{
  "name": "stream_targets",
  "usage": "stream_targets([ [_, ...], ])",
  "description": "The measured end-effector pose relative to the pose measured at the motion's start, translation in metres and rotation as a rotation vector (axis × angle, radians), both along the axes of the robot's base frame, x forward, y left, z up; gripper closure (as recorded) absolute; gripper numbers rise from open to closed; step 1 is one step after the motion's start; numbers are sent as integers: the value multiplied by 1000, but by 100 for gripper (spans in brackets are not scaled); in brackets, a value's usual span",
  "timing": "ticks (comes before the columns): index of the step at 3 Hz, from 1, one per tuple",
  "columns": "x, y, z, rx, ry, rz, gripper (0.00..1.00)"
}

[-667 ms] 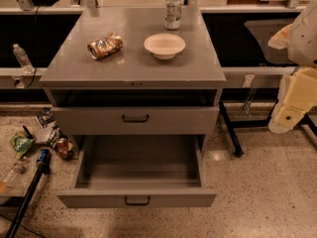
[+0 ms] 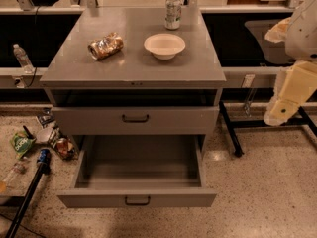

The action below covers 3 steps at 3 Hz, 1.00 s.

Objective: Place orange can into middle drawer

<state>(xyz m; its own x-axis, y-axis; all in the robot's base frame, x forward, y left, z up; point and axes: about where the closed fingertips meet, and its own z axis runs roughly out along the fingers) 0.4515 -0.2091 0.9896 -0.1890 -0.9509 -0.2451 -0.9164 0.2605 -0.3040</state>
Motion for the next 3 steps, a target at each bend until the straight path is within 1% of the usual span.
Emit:
stream_targets([
  [1,51,27,10,32,-60,132,0],
  [2,109,57,19,37,-91,254,0],
  [3,166,100,14,2,-65,361,0],
])
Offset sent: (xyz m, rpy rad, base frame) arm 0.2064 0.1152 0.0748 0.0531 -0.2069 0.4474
